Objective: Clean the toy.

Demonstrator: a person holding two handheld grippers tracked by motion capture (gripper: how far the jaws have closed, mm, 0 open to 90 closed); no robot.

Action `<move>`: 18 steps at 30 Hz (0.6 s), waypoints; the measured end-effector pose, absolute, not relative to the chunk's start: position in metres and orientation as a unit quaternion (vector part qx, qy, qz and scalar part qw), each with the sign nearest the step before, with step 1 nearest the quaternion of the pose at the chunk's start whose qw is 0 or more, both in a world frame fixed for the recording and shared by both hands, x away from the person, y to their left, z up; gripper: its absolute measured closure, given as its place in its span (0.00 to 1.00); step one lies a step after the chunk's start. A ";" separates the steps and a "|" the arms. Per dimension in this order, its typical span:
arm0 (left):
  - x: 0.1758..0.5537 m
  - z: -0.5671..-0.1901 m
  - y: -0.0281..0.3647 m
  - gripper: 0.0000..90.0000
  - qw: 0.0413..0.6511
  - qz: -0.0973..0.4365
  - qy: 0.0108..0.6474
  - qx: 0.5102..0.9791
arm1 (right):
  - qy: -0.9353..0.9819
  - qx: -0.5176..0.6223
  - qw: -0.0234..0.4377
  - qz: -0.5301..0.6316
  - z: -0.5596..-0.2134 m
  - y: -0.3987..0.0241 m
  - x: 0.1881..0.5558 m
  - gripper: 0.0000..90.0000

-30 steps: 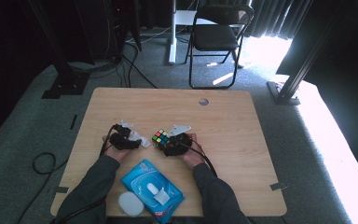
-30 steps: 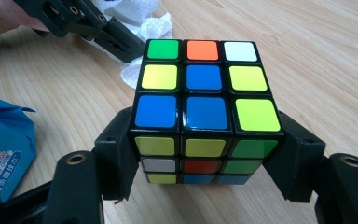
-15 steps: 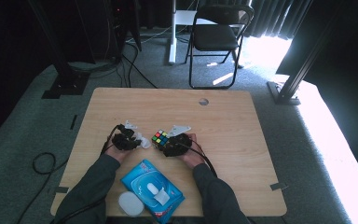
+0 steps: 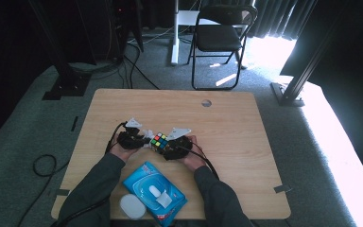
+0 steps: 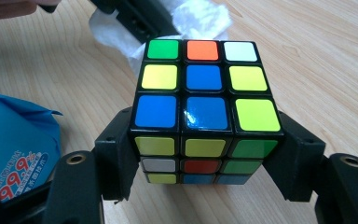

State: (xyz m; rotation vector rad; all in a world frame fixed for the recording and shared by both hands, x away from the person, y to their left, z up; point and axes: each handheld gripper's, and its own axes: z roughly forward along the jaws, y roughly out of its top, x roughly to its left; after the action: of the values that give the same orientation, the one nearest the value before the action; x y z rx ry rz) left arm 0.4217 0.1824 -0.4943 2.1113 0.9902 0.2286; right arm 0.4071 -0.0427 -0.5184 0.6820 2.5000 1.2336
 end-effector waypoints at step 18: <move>0.423 -0.481 0.179 0.89 0.412 0.096 0.389 0.818 | 0.869 0.217 0.128 0.426 -0.521 -0.035 0.402 0.38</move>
State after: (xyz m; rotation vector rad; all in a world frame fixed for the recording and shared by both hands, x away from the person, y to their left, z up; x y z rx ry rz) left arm 0.4235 0.1792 -0.4810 2.0592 0.9788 0.2403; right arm 0.4020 -0.0349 -0.5211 0.6304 2.5286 1.2378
